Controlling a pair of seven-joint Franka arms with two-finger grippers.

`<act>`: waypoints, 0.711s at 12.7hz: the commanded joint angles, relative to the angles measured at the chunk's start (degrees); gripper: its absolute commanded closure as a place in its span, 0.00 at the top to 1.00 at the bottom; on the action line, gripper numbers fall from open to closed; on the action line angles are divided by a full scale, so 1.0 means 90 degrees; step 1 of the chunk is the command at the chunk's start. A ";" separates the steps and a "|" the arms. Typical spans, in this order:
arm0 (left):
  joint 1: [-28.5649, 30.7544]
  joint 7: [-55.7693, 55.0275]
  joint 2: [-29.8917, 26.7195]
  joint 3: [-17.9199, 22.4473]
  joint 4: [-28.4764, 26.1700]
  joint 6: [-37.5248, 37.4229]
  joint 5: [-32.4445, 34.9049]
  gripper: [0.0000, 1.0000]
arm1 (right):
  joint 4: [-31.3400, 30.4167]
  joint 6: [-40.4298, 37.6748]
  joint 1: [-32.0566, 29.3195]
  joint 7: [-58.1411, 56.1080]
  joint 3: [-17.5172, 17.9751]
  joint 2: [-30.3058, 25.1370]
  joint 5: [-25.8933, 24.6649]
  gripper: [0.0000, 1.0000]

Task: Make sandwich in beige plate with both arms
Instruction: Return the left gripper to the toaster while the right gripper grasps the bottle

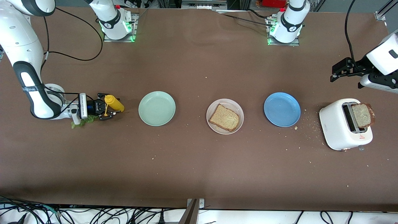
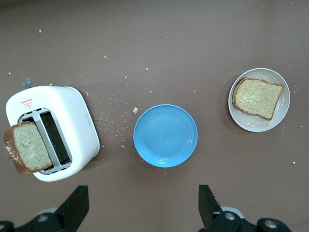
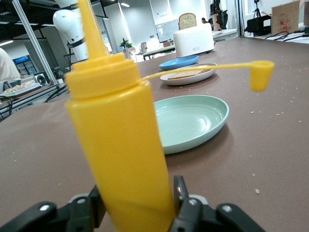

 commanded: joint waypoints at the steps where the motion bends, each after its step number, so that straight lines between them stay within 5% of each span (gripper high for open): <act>1: -0.0016 -0.0036 -0.0088 0.0032 -0.0060 -0.0057 -0.0116 1.00 | 0.0205 0.0151 0.0193 -0.0106 0.0016 -0.0061 0.0146 0.00; 9: -0.0026 -0.0056 0.0038 0.0032 -0.0050 -0.0048 -0.0106 1.00 | 0.1571 0.0639 0.1578 0.2536 -0.0004 -0.1027 -0.0595 0.00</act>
